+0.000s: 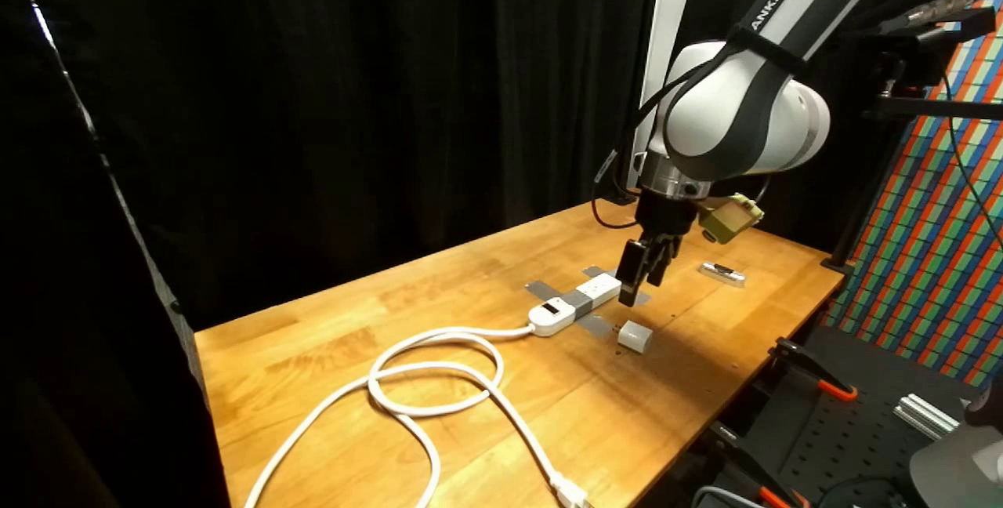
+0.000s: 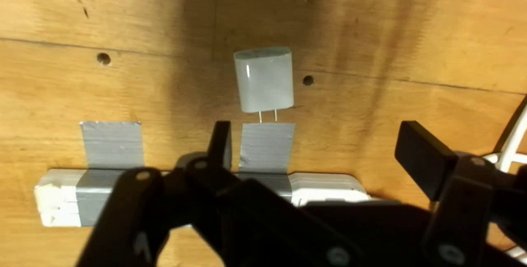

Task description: Plug the charger head in the middle of the adapter

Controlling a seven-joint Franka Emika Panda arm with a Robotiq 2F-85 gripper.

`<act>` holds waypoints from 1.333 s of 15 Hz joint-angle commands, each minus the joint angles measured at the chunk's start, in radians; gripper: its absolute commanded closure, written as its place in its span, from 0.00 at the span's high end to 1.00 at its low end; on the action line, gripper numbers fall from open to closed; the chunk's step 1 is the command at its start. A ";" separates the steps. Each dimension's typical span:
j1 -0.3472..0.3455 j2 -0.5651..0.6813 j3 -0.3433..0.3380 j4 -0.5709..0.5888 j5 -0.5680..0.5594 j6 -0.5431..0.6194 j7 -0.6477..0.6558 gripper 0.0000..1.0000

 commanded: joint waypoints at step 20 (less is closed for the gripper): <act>-0.055 0.344 0.076 0.027 0.289 0.332 -0.330 0.87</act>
